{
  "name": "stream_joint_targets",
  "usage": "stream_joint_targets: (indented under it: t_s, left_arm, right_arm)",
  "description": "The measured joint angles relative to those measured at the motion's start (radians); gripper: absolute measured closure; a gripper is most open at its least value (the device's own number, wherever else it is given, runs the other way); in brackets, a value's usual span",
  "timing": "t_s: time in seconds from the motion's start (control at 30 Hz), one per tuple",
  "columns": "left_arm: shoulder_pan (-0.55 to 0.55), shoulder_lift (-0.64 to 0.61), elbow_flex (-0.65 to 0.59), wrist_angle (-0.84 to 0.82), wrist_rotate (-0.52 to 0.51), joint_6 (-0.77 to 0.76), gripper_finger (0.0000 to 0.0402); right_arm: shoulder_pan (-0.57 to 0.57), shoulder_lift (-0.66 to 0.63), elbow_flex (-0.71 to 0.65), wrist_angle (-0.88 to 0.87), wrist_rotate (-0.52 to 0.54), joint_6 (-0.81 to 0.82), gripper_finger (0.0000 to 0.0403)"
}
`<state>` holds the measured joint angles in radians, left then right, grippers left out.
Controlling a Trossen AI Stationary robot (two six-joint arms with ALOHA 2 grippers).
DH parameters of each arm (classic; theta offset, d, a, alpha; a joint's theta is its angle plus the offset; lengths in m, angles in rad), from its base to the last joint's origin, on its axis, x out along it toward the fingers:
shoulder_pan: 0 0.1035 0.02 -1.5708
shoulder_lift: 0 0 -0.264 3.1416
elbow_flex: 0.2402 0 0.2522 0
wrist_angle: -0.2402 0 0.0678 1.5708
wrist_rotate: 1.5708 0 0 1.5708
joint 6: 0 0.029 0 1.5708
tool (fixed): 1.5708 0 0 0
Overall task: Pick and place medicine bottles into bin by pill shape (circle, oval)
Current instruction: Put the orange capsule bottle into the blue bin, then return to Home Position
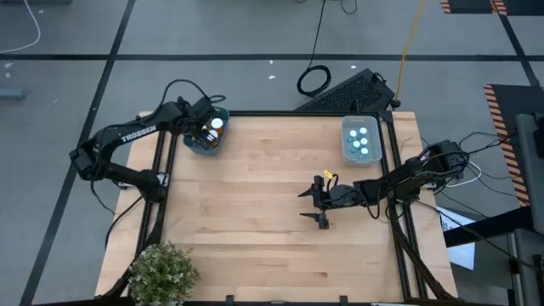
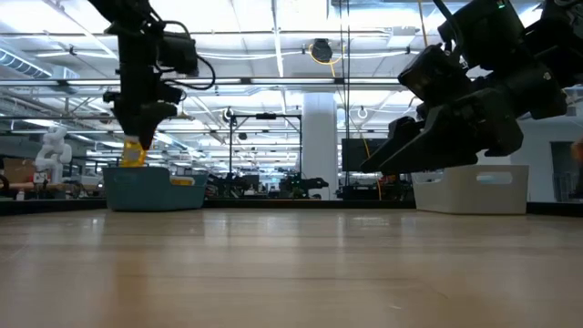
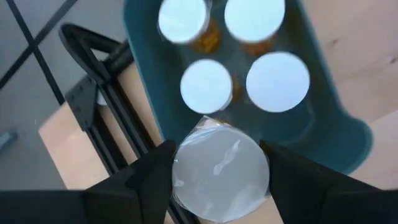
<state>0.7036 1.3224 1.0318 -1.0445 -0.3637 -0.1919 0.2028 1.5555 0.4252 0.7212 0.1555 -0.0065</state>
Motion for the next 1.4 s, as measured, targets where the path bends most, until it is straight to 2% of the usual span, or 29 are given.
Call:
stream_joint_targets:
  t_s: [0.13,0.27,0.5,0.77,0.97,1.13,1.23,1.4]
  left_arm:
    - [-0.008,0.0,-0.054,0.018,0.0,-0.034,0.0179]
    - [-0.008,0.0,-0.113,0.113,0.032,-0.031,0.0189]
    - [-0.008,0.0,-0.191,0.186,0.049,-0.04,0.0156]
    - [-0.008,0.0,-0.232,0.267,0.047,-0.037,0.015]
    - [-0.01,0.0,-0.195,0.28,0.028,-0.013,0.0149]
    - [-0.02,0.0,-0.126,0.207,0.021,-0.004,0.0149]
    - [-0.05,-0.019,-0.092,0.169,0.021,0.013,0.0149]
    - [-0.137,-0.119,-0.087,0.182,0.026,0.03,0.0149]
  right_arm:
    - [-0.002,0.0,0.0,0.008,0.0,-0.01,0.0106]
    - [-0.017,0.0,0.0,0.008,0.0,-0.01,0.0106]
    - [-0.027,0.0,0.0,0.008,0.0,-0.006,0.0106]
    - [-0.027,0.0,0.0,0.008,0.0,-0.006,0.0106]
    - [-0.027,0.0,0.0,0.008,0.0,-0.006,0.0106]
    - [-0.027,-0.009,0.0,0.0,0.0,-0.006,0.0106]
    - [-0.027,-0.05,0.0,-0.001,0.0,-0.006,0.0108]
    - [-0.027,-0.186,0.0,-0.068,0.0,-0.03,0.013]
